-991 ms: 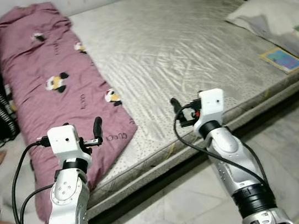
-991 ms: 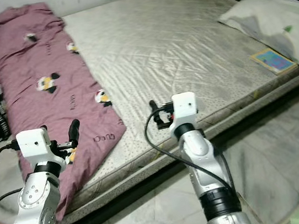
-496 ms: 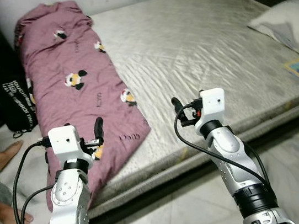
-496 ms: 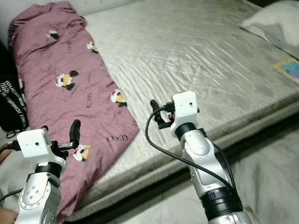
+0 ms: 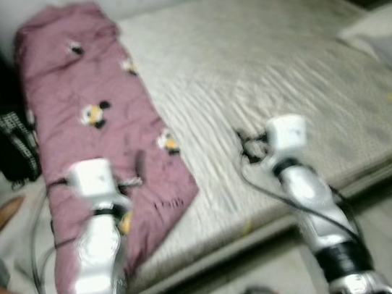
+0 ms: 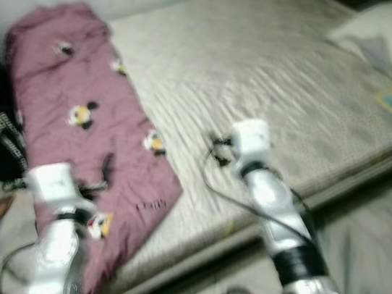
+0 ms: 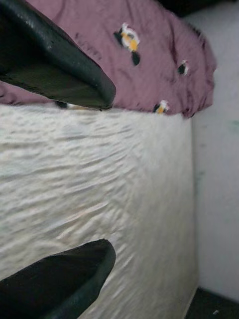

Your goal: Clean up the room

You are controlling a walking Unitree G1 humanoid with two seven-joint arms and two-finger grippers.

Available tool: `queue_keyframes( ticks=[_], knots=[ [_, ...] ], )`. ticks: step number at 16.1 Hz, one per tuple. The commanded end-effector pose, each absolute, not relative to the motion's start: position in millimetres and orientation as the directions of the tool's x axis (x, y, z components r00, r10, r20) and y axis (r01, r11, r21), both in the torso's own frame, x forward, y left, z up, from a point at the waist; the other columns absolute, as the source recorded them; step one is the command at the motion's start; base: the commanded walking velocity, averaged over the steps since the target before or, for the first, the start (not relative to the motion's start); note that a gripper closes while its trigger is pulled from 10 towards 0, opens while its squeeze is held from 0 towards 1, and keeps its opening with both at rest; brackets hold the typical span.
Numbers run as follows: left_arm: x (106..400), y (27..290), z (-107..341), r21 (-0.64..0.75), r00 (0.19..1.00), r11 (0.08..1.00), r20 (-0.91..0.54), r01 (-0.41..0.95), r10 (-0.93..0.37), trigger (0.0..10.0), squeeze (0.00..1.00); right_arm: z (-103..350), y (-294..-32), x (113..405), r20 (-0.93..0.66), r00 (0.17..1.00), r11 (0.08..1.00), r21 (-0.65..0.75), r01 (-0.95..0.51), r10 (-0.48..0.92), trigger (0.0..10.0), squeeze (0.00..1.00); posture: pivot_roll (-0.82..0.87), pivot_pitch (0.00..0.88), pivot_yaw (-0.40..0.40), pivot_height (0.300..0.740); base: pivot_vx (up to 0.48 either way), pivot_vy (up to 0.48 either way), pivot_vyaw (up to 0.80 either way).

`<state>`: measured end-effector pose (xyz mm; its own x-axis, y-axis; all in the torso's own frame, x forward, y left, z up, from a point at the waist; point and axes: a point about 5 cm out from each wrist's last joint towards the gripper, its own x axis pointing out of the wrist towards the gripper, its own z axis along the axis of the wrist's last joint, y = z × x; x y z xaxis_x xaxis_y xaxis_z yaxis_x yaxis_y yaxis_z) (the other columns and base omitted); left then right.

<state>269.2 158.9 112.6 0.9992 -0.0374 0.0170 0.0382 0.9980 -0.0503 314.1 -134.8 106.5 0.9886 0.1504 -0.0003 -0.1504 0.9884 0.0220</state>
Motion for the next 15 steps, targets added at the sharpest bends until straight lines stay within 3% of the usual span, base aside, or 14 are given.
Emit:
queue_keyframes(
  ticks=[1, 8, 11, 15],
  knots=[
    [265, 174, 109, -0.033, 1.0, 0.999, -0.001, -0.012, 0.012, 10.0, 0.0, 113, -120, 315, 0.028, 0.982, 0.981, 0.03, -0.19, 0.189, 10.0, 0.0, -0.04, 0.083, -0.003, 0.74, 0.0, 0.0, 0.0],
    [261, 175, 108, -0.016, 1.0, 1.0, -0.008, 0.003, -0.003, 10.0, 0.0, 111, -122, 315, 0.026, 0.984, 0.983, 0.03, -0.179, 0.178, 10.0, 0.0, -0.04, 0.087, 0.003, 0.74, 0.0, 0.0, 0.0],
    [250, 193, 109, 0.068, 0.997, 0.995, 0.019, -0.076, 0.075, 10.0, 0.0, 109, -124, 313, 0.019, 0.985, 0.984, 0.04, -0.172, 0.172, 10.0, 0.0, -0.03, 0.111, -0.001, 0.74, 0.0, 0.0, 0.0],
    [246, 198, 108, 0.068, 0.993, 0.99, 0.0, -0.12, 0.121, 10.0, 0.0, 111, -118, 314, 0.024, 0.98, 0.979, 0.051, -0.198, 0.197, 10.0, 0.0, -0.03, 0.11, -0.003, 0.701, 0.0, 0.0, 0.0]
  ],
)
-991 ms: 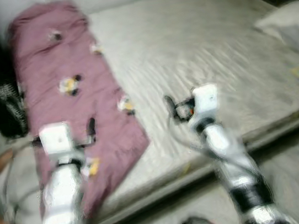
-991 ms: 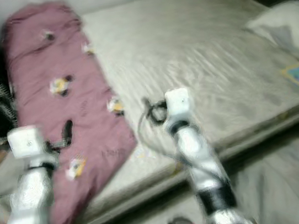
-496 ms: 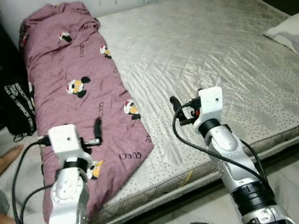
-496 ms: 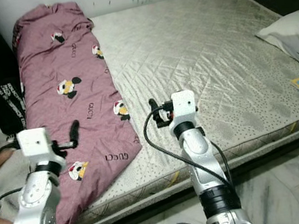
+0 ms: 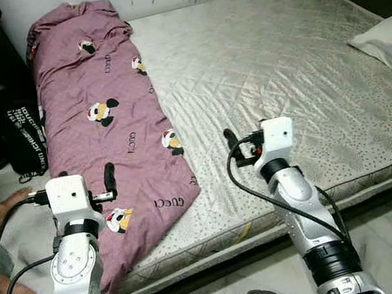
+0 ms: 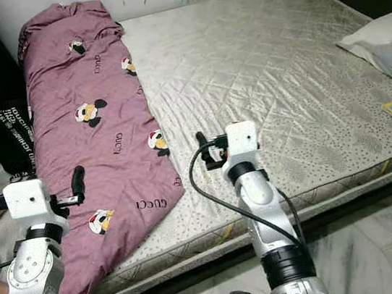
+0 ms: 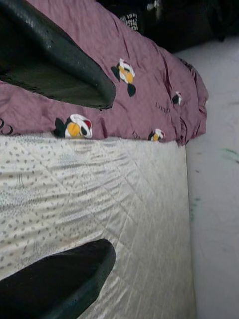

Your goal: Clean up the room

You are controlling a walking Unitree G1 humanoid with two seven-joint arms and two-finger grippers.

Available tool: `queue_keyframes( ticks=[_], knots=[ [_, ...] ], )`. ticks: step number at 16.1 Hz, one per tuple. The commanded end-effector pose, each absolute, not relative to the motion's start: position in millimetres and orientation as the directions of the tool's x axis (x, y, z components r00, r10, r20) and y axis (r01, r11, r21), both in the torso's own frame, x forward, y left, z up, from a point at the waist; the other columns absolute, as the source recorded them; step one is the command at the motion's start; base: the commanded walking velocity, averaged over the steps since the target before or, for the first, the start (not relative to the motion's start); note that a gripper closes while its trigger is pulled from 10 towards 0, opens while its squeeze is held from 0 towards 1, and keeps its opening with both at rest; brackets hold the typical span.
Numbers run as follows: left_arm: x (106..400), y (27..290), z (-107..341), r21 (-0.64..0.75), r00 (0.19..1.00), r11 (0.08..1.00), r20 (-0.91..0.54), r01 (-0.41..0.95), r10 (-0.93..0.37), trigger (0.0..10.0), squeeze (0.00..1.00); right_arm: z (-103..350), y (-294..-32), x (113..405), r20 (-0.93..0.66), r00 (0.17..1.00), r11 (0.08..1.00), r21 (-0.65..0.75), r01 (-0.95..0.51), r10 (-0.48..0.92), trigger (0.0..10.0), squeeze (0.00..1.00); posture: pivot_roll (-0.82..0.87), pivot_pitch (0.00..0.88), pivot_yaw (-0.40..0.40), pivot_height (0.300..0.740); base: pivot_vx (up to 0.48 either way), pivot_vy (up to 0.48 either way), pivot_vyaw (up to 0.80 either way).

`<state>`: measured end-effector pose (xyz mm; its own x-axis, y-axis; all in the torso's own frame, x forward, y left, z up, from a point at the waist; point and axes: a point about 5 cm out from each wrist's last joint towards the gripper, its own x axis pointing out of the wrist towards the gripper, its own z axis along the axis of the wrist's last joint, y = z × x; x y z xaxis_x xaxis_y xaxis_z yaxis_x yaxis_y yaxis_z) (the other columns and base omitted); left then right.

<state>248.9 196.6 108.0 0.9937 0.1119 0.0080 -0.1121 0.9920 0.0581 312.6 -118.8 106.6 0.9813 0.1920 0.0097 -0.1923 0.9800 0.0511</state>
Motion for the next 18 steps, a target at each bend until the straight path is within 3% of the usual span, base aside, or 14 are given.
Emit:
queue_keyframes(
  ticks=[1, 8, 18],
  knots=[
    [246, 198, 108, 0.07, 0.993, 0.991, -0.002, -0.117, 0.117, 10.0, 0.0, 112, -117, 314, 0.027, 0.979, 0.977, 0.052, -0.205, 0.204, 10.0, 0.0, -0.03, 0.106, -0.004, 0.691, 0.0, 0.0, 0.0],
    [249, 197, 104, 0.061, 0.991, 0.989, -0.018, -0.132, 0.133, 10.0, 0.0, 112, -118, 313, 0.03, 0.978, 0.977, 0.05, -0.207, 0.205, 10.0, 0.0, -0.04, 0.098, -0.001, 0.606, 0.0, 0.0, 0.0],
    [252, 231, 102, 0.074, 0.954, 0.953, -0.045, -0.293, 0.296, 10.0, 0.0, 113, -122, 313, 0.019, 0.979, 0.978, 0.044, -0.204, 0.204, 10.0, 0.0, -0.04, 0.129, -0.013, 0.601, 0.0, 0.0, 0.0]
  ],
)
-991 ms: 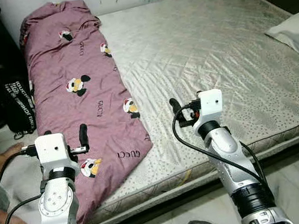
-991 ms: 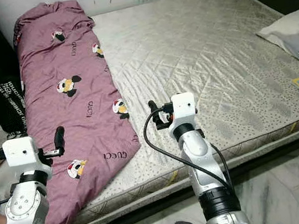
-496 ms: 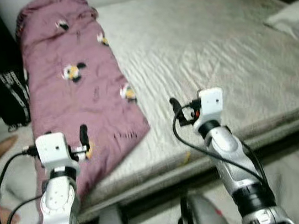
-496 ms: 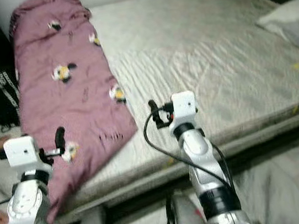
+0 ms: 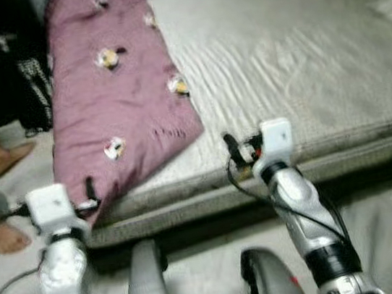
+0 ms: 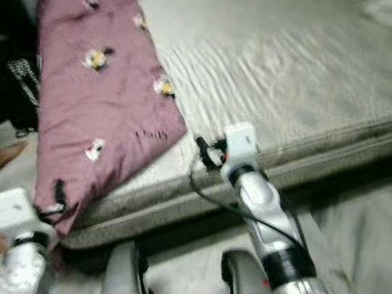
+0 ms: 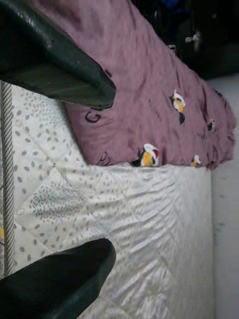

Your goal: Clean up the room

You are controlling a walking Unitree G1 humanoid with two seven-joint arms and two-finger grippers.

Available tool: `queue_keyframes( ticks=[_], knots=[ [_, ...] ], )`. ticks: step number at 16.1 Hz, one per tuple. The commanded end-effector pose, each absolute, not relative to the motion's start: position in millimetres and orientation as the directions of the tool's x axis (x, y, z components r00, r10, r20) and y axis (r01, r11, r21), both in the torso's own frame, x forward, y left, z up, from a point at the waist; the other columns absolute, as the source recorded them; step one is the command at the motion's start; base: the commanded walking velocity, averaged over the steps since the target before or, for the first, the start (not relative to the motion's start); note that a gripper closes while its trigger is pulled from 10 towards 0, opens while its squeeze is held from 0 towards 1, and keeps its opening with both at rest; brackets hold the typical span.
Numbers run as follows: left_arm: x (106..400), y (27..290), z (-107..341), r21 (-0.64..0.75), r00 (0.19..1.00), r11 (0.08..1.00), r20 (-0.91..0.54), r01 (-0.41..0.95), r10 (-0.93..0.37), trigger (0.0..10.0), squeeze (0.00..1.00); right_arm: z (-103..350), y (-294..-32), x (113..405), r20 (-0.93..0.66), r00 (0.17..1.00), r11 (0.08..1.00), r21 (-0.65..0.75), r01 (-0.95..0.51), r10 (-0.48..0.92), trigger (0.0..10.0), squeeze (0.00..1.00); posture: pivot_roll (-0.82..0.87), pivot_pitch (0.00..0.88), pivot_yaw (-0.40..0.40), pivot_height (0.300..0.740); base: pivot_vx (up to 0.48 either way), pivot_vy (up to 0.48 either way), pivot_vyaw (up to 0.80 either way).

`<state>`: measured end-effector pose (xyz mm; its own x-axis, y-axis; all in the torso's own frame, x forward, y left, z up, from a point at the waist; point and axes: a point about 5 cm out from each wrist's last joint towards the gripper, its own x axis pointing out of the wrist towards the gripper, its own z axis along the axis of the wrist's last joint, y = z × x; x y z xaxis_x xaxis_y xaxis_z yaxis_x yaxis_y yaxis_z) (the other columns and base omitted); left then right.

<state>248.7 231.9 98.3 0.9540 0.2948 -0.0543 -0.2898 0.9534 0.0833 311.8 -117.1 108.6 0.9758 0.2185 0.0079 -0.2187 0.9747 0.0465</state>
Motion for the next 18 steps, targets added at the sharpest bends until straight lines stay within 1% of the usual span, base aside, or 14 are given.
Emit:
queue_keyframes(
  ticks=[1, 4, 6, 8, 18],
  knots=[
    [254, 235, 103, 0.078, 0.951, 0.95, -0.048, -0.302, 0.306, 10.0, 0.0, 112, -127, 309, 0.01, 0.982, 0.981, 0.043, -0.191, 0.191, 10.0, 0.0, -0.05, 0.143, -0.019, 0.601, 0.0, 0.0, 0.0],
    [258, 233, 104, 0.065, 0.956, 0.956, -0.046, -0.286, 0.289, 10.0, 0.0, 109, -131, 302, -0.002, 0.983, 0.982, 0.043, -0.183, 0.183, 10.0, 0.0, -0.06, 0.159, -0.018, 0.601, 0.0, 0.0, 0.0],
    [261, 224, 107, 0.029, 0.971, 0.971, -0.035, -0.237, 0.238, 10.0, 0.0, 110, -130, 304, -0.004, 0.983, 0.982, 0.042, -0.183, 0.184, 10.0, 0.0, -0.05, 0.165, -0.015, 0.601, 0.0, 0.0, 0.0],
    [262, 219, 108, 0.023, 0.977, 0.977, -0.025, -0.21, 0.21, 10.0, 0.0, 111, -129, 304, -0.006, 0.983, 0.982, 0.04, -0.185, 0.186, 10.0, 0.0, -0.05, 0.167, -0.011, 0.601, 0.0, 0.0, 0.0],
    [262, 214, 108, 0.011, 0.982, 0.983, -0.023, -0.185, 0.185, 10.0, 0.0, 112, -128, 306, -0.004, 0.981, 0.981, 0.034, -0.191, 0.191, 10.0, 0.0, -0.06, 0.155, -0.008, 0.601, 0.288, 0.0, 0.0]
  ],
)
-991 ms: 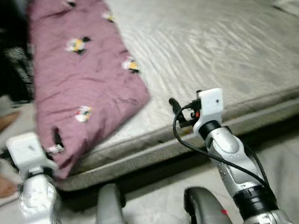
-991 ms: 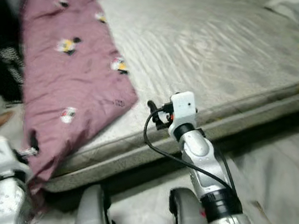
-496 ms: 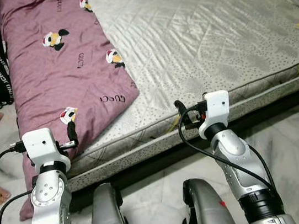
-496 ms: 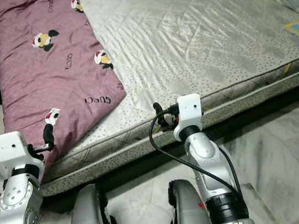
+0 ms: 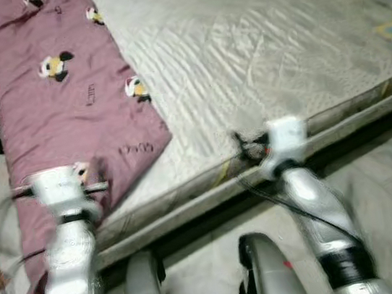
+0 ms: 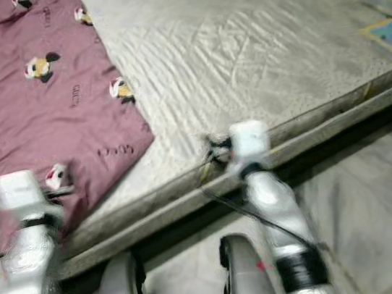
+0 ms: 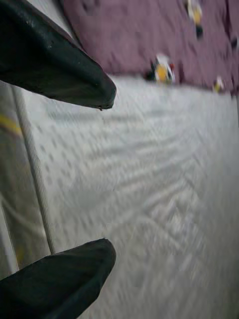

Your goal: Clean up the room

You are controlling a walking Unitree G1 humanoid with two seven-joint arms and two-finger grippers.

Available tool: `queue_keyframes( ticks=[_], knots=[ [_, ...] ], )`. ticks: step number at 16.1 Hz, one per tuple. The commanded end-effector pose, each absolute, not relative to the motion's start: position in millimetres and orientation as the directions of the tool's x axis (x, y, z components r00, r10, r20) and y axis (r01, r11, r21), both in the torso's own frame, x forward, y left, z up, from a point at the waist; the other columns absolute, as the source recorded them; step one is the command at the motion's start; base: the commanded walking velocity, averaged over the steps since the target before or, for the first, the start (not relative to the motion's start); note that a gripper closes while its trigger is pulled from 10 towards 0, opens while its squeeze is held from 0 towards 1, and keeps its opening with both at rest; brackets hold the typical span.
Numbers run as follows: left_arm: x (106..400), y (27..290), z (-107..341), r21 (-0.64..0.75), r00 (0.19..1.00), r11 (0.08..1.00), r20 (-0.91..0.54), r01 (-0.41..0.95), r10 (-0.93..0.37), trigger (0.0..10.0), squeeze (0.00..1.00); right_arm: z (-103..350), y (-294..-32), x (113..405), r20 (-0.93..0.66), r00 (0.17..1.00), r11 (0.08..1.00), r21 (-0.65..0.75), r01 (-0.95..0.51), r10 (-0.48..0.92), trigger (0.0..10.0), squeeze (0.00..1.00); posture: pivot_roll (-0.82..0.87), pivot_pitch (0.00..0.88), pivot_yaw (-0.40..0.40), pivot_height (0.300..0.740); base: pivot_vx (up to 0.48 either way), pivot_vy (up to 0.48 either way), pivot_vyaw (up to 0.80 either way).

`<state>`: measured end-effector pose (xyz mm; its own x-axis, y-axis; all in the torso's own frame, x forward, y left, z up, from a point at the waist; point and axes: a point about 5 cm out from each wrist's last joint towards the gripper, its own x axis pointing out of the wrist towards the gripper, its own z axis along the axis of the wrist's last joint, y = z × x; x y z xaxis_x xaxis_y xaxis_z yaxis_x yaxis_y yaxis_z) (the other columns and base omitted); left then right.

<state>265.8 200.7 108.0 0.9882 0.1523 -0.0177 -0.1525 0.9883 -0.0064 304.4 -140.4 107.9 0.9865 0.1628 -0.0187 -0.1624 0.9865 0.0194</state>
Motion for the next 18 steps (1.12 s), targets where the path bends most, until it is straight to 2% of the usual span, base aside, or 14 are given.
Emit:
queue_keyframes(
  ticks=[1, 6, 8, 11, 13, 16, 18],
  knots=[
    [262, 213, 107, 0.011, 0.982, 0.983, -0.026, -0.185, 0.186, 10.0, 0.0, 112, -128, 306, -0.003, 0.982, 0.981, 0.033, -0.191, 0.191, 10.0, 0.0, -0.06, 0.155, -0.008, 0.601, 0.0, 0.0, 0.0],
    [263, 222, 99, 0.055, 0.96, 0.963, -0.083, -0.263, 0.267, 10.0, 0.0, 112, -133, 304, -0.009, 0.983, 0.983, 0.027, -0.184, 0.184, 10.0, 0.0, -0.06, 0.155, -0.009, 0.601, 0.0, 0.0, 0.0],
    [261, 228, 94, 0.074, 0.945, 0.952, -0.115, -0.298, 0.305, 10.0, 0.0, 113, -138, 301, -0.005, 0.983, 0.983, 0.026, -0.184, 0.184, 10.0, 0.0, -0.06, 0.169, -0.009, 0.586, 0.0, 0.0, 0.0],
    [260, 247, 87, 0.108, 0.91, 0.921, -0.144, -0.375, 0.388, 10.0, 0.0, 112, -154, 293, -0.026, 0.987, 0.987, 0.002, -0.159, 0.159, 10.0, 0.0, -0.07, 0.195, -0.01, 0.562, 0.0, 0.0, 0.0],
    [262, 254, 87, 0.113, 0.904, 0.914, -0.144, -0.39, 0.404, 10.0, 0.0, 110, -162, 289, -0.043, 0.989, 0.989, -0.014, -0.144, 0.143, 10.0, 0.0, -0.08, 0.22, -0.007, 0.562, 0.0, 0.0, 0.0],
    [275, 273, 90, 0.131, 0.881, 0.89, -0.139, -0.436, 0.452, 10.0, 0.0, 103, -196, 267, -0.099, 0.993, 0.996, -0.055, -0.069, 0.063, 10.0, 0.0, -0.12, 0.249, -0.001, 0.562, 0.0, 0.0, 0.0],
    [280, 279, 90, 0.136, 0.871, 0.881, -0.143, -0.452, 0.469, 10.0, 0.0, 102, -201, 262, -0.109, 0.993, 0.996, -0.063, -0.058, 0.051, 10.0, 0.0, -0.13, 0.262, 0.003, 0.562, 0.0, 0.0, 0.0]
  ],
)
